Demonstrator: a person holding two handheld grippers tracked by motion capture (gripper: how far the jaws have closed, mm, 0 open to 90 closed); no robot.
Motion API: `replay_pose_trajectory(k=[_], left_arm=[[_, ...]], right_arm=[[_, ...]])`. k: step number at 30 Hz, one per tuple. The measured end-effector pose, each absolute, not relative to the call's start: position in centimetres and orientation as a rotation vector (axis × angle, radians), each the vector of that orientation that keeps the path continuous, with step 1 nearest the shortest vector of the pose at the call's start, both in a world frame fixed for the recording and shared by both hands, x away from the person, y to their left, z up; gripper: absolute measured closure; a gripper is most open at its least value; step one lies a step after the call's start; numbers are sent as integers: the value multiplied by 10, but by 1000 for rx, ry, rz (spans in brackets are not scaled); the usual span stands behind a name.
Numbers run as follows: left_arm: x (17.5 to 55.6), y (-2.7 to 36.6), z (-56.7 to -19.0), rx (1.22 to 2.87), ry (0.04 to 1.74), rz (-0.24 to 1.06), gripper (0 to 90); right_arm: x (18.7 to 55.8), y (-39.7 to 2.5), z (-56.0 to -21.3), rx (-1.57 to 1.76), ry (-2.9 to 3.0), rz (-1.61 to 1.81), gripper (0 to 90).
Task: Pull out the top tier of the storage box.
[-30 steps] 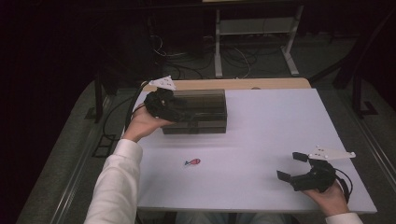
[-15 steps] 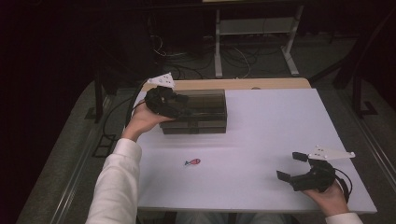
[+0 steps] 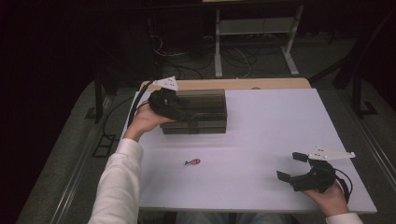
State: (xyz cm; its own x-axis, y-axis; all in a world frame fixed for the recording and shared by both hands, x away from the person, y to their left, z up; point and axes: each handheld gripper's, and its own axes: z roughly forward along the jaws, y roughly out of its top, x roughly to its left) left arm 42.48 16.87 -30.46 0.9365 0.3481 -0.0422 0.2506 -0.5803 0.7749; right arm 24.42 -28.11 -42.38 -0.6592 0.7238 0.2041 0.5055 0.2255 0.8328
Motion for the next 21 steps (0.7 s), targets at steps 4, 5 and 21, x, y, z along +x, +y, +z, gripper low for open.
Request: replay_pose_trajectory(k=[4,5,21], left_arm=[[426,170,-308,2232,430,143,404],[426,171,-309,2230,432,144,411],[430,169,-329,2254,405,122,513]], right_arm=[[244,-281,-424,1166,2271,1405,0],[244,-281,-424,1166,2272,1404,0],[244,-281,-424,1165,2279,1402,0]])
